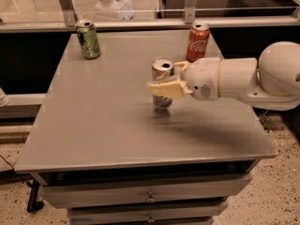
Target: Pick redbull can
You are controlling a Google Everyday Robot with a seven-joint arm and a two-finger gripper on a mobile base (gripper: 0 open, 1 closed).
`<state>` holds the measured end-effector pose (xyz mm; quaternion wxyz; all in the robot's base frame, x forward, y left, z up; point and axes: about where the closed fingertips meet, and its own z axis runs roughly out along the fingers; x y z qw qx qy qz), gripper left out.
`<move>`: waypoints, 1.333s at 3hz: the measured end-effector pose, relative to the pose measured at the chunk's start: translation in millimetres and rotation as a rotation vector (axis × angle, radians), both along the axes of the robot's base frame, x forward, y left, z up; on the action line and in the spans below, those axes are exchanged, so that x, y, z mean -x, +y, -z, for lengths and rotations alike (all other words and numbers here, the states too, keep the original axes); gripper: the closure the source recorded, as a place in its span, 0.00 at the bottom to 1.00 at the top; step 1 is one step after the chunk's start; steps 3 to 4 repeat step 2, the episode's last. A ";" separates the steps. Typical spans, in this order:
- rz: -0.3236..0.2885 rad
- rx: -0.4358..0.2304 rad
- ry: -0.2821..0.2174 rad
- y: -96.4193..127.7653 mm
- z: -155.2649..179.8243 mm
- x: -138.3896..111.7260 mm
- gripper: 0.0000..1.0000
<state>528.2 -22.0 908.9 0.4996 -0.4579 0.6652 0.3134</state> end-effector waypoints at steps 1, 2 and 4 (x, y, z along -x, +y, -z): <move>0.078 0.023 -0.017 -32.2 -28.0 -28.2 1.00; 0.104 0.021 -0.017 -42.8 -34.7 -34.4 1.00; 0.104 0.021 -0.017 -42.8 -34.7 -34.4 1.00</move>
Offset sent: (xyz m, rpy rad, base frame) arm 0.0248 -0.0282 0.0248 -0.0207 -0.0168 -0.0676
